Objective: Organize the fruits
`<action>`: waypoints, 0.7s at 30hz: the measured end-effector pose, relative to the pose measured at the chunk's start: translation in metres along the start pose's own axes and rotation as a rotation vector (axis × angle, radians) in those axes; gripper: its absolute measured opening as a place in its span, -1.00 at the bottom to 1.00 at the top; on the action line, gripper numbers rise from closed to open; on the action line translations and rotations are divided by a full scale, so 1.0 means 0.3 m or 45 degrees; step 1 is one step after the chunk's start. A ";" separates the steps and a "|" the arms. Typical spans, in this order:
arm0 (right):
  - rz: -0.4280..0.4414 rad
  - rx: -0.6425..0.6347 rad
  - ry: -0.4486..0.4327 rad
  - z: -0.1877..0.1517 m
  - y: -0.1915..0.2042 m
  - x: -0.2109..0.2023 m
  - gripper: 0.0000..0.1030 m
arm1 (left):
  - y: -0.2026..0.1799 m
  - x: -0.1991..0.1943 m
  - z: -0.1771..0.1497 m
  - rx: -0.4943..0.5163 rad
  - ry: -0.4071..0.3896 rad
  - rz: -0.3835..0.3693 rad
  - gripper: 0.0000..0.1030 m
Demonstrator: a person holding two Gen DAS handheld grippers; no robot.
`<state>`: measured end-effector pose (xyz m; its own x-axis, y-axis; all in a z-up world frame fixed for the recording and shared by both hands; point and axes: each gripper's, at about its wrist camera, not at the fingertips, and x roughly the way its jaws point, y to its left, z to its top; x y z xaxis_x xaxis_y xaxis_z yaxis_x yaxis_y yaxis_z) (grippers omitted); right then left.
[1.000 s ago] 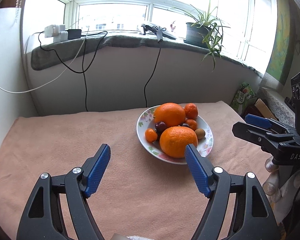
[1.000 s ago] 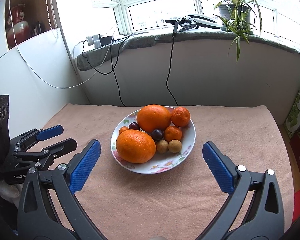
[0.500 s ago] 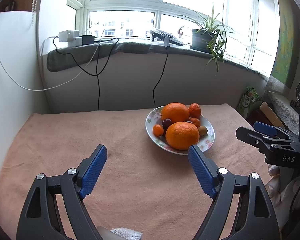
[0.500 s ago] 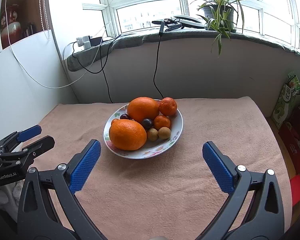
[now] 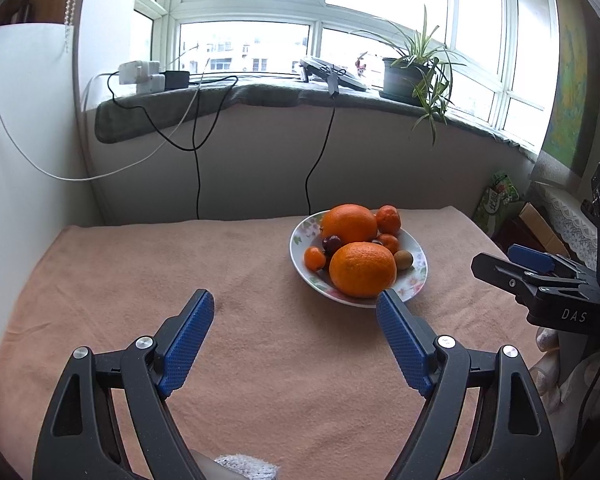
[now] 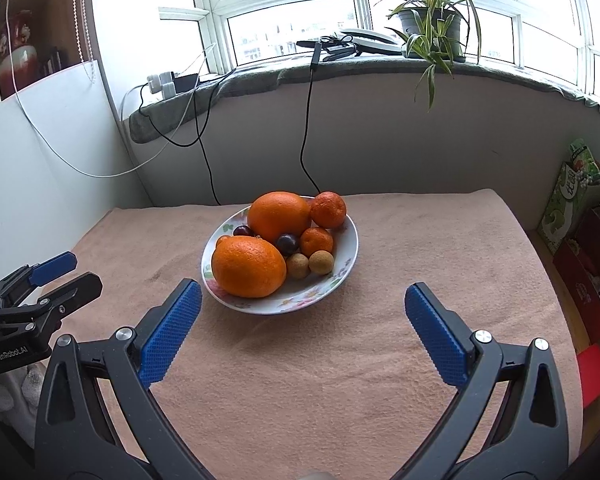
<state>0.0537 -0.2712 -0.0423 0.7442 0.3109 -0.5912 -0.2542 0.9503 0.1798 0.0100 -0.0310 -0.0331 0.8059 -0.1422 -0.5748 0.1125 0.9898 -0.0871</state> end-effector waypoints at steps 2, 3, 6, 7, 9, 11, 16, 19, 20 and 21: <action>0.000 0.001 0.002 0.000 0.001 0.000 1.00 | 0.001 0.000 -0.001 -0.002 0.001 0.003 0.62; -0.001 0.000 0.001 0.000 0.001 0.000 1.00 | 0.002 0.000 -0.001 -0.004 0.002 0.004 0.62; 0.003 0.005 0.003 0.000 0.001 0.001 1.00 | 0.005 0.000 -0.002 -0.007 0.003 0.013 0.62; 0.004 0.006 0.004 -0.001 0.001 0.002 1.00 | 0.006 0.000 -0.003 -0.007 0.004 0.014 0.62; 0.003 0.002 0.007 -0.002 0.004 0.005 1.00 | 0.007 -0.001 -0.004 -0.011 0.004 0.015 0.62; -0.001 -0.003 0.010 -0.006 0.007 0.007 1.00 | 0.005 -0.002 -0.006 -0.008 0.004 0.019 0.62; 0.001 -0.009 0.014 -0.011 0.014 0.012 1.00 | 0.007 -0.005 -0.007 -0.012 0.001 0.029 0.62; 0.001 -0.007 0.014 -0.011 0.014 0.012 1.00 | 0.008 -0.008 -0.006 -0.012 -0.003 0.031 0.62; 0.001 -0.007 0.014 -0.011 0.013 0.012 1.00 | 0.009 -0.009 -0.006 -0.013 -0.005 0.032 0.62; 0.002 -0.004 0.013 -0.012 0.014 0.012 1.00 | 0.009 -0.010 -0.005 -0.014 -0.005 0.031 0.62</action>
<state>0.0530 -0.2662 -0.0466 0.7374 0.3123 -0.5990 -0.2575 0.9497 0.1782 0.0069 -0.0279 -0.0329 0.8108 -0.1182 -0.5733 0.0865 0.9928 -0.0824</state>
